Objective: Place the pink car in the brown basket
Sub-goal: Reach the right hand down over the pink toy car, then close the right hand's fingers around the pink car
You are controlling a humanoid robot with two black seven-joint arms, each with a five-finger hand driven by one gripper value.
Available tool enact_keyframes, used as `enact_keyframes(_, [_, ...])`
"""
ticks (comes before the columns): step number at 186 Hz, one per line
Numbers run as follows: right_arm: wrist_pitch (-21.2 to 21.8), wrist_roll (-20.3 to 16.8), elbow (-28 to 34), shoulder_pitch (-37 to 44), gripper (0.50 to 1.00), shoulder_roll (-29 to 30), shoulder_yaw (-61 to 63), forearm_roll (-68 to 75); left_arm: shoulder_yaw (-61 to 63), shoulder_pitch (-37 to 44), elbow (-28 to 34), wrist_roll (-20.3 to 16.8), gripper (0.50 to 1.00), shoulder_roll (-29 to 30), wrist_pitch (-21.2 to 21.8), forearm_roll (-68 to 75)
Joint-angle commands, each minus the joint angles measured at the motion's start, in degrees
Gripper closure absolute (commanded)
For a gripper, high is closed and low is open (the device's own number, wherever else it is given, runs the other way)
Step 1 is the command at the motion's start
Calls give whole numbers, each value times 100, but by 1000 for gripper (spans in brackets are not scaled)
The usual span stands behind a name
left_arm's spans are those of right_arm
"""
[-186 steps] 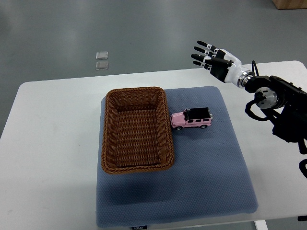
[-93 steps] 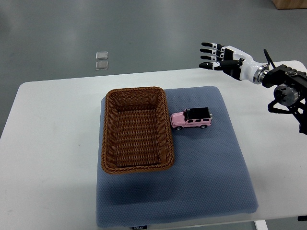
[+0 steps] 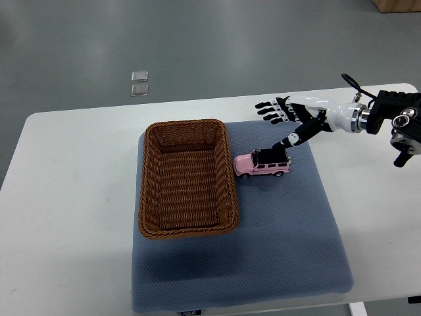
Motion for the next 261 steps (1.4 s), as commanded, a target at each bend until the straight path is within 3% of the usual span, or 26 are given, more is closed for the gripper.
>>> enact_keyframes(1, [-531, 87, 233, -63, 572, -1, -118, -706, 0, 2, 0, 2, 500, 0, -7, 1])
enact_keyframes(46, [-840, 183, 330, -89, 572, 25, -365, -1164, 0, 2, 0, 2, 500, 0, 2, 1])
enact_keyframes(81, [-1507, 131, 295, -107, 574, 96, -637, -1392, 0, 2, 0, 2, 500, 0, 2, 1])
enact_keyframes(194, [-1762, -186, -215, -344, 583, 728, -690, -1419, 0, 2, 0, -7, 500, 0, -7, 1])
enact_keyframes(213, [-1798, -186, -277, -362, 615, 737, -690, -1428, 0, 2, 0, -7, 500, 0, 2, 1])
enact_keyframes(222, [-1806, -177, -277, -371, 664, 737, -699, -1445, 0, 2, 0, 1, 500, 0, 2, 1])
enact_keyframes(248, [-1815, -168, -277, -371, 724, 737, -707, -1480, 0, 2, 0, 2, 500, 0, -7, 1])
enact_keyframes(261, [-1876, -168, -285, -371, 777, 737, -707, -1498, 0, 2, 0, 1, 500, 0, 2, 1])
